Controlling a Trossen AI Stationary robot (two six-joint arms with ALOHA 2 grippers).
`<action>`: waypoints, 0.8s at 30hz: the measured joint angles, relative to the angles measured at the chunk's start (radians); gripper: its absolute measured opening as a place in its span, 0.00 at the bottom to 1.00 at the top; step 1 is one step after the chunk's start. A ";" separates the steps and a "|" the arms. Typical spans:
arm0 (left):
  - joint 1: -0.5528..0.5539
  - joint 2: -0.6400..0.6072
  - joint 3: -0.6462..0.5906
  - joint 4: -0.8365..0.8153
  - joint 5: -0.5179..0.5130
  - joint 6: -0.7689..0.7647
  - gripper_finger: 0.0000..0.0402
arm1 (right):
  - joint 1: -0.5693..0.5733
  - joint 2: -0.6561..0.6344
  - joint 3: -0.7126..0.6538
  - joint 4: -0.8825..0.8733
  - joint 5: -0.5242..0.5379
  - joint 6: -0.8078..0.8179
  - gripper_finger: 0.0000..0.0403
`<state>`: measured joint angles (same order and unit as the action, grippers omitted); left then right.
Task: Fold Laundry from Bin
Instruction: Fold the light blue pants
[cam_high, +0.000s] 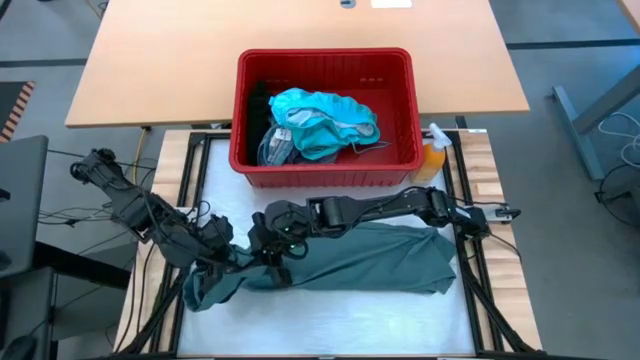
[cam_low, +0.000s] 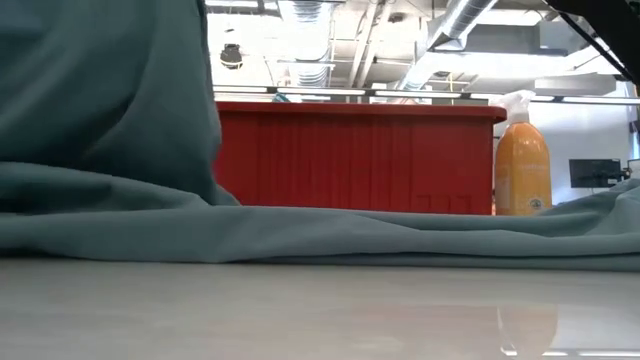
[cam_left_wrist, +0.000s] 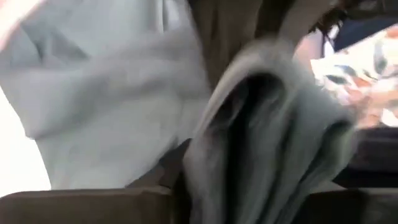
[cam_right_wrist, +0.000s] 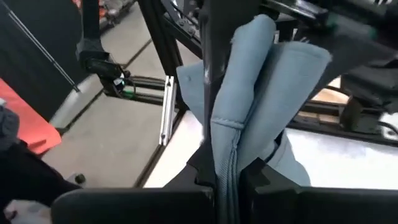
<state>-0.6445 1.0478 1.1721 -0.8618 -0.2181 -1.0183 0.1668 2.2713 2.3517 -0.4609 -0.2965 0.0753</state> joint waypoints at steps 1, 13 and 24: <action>0.001 -0.011 -0.001 -0.003 0.031 -0.025 0.32 | -0.003 -0.013 0.003 -0.031 0.001 -0.017 0.09; -0.030 -0.244 -0.002 -0.090 -0.243 -0.049 0.43 | -0.034 -0.204 -0.002 -0.376 0.015 -0.111 0.09; -0.224 -0.290 -0.274 0.029 -0.655 -0.103 0.43 | -0.164 -0.366 -0.002 -0.411 0.183 -0.007 0.09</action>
<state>-0.8684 0.7576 0.8985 -0.8328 -0.8727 -1.1215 0.0030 1.9058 2.3497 -0.8717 -0.1135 0.0686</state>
